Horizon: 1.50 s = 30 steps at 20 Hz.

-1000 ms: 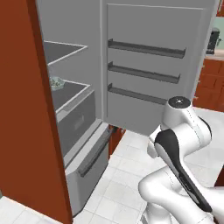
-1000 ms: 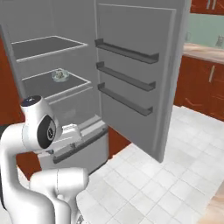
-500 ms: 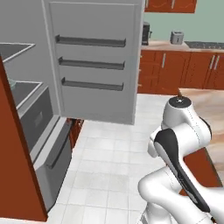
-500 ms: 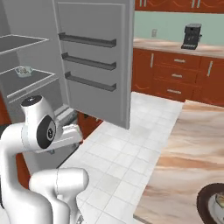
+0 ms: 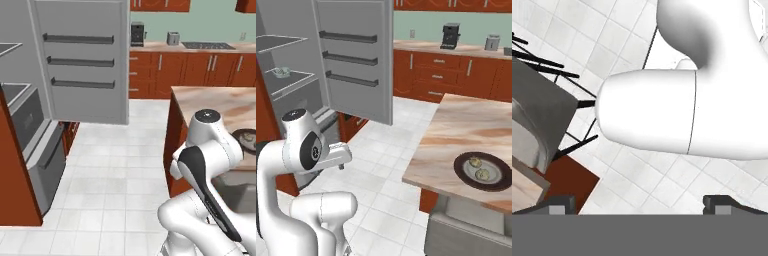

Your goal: Place two dumplings into each of the tupperware containers and then place the containers in the fridge.

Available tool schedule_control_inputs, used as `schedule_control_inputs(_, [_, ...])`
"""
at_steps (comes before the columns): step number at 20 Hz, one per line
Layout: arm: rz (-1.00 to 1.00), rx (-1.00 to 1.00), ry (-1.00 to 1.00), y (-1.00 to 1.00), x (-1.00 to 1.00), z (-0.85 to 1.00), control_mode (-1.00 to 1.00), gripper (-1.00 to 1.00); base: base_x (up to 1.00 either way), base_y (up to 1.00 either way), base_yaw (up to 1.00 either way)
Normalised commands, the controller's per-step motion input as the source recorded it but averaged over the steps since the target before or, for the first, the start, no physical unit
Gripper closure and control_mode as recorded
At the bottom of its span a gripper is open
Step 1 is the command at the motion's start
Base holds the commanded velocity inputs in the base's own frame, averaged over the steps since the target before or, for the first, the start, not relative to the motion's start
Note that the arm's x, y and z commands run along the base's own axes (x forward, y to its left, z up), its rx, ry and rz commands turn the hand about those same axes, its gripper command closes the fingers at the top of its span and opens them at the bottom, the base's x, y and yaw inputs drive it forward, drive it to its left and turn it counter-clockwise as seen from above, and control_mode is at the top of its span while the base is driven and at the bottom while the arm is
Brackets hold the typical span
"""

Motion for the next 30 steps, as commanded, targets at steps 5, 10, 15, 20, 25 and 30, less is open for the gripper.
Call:
schedule_control_inputs(5, [0.00, 0.00, 0.00, 0.00, 0.00, 0.00, 1.00, -1.00, -0.08, -0.56, -0.31])
schedule_control_inputs(10, [0.00, 0.00, 0.00, 0.00, 0.00, 0.00, 1.00, -1.00, 0.11, -0.87, -0.29])
schedule_control_inputs(15, [0.00, 0.00, 0.00, 0.00, 0.00, 0.00, 1.00, -1.00, 0.19, -0.66, -0.25])
schedule_control_inputs(20, [0.00, 0.00, 0.00, 0.00, 0.00, 0.00, 1.00, -1.00, 0.25, -0.54, -0.35])
schedule_control_inputs(25, [0.00, 0.00, 0.00, 0.00, 0.00, 0.00, 1.00, -1.00, 0.34, -0.31, -0.35])
schedule_control_inputs(30, [0.00, 0.00, 0.00, 0.00, 0.00, 0.00, 1.00, -1.00, 0.43, -0.16, -0.32])
